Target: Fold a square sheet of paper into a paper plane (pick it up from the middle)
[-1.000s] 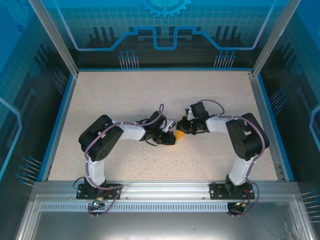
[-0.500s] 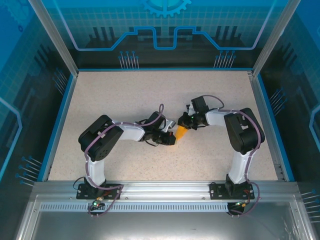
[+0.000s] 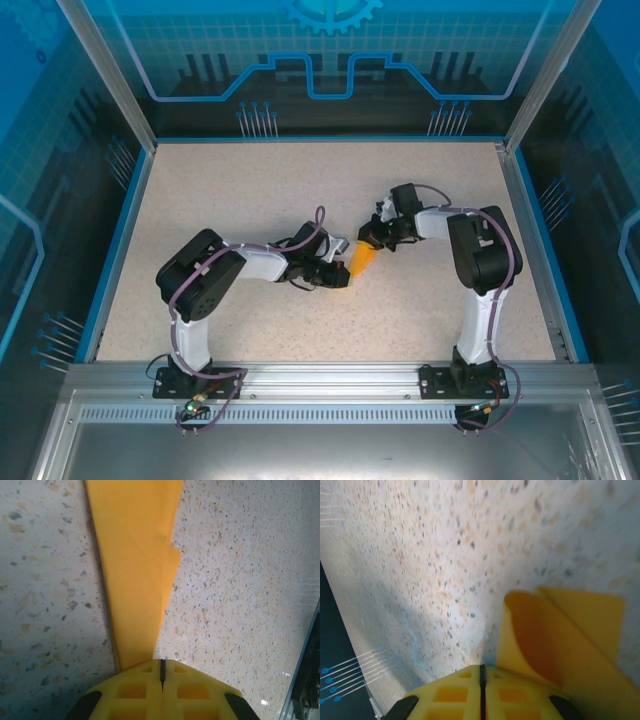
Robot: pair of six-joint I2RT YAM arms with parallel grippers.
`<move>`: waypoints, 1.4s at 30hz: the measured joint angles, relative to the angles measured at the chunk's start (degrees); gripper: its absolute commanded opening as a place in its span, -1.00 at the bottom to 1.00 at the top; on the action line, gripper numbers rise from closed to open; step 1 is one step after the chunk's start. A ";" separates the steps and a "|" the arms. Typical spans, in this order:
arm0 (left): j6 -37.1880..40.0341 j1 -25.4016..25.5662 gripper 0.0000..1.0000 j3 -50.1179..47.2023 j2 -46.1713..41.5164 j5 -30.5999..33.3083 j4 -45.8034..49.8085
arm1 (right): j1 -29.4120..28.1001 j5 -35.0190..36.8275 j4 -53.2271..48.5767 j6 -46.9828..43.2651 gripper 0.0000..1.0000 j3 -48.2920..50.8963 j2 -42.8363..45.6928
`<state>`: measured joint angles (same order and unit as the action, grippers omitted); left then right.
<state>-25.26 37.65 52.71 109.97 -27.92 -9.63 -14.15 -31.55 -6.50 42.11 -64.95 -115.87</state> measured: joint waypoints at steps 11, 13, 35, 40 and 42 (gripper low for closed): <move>0.17 0.00 -1.00 0.00 0.00 0.02 0.00 | 3.52 -0.17 -1.64 -0.17 -0.81 -6.29 -4.00; 0.15 0.00 -1.00 0.00 0.00 0.02 0.02 | 4.59 0.24 -1.62 -0.20 -0.81 -7.50 -4.74; 0.13 1.68 -0.64 10.84 -0.22 -0.26 16.22 | 9.81 4.11 -3.78 -5.60 -0.43 -2.49 7.87; 1.95 2.62 -0.43 17.31 -3.08 1.18 21.62 | 9.68 2.71 -3.87 -6.78 -0.25 5.31 14.49; 3.43 2.67 -0.34 19.78 -4.39 4.07 24.83 | 9.64 2.32 -4.11 -7.08 -0.19 8.63 16.74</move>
<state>-21.82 40.32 72.49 105.58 -23.86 15.20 -4.51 -29.23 -10.61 35.03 -56.31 -99.13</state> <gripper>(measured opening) 0.294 0.382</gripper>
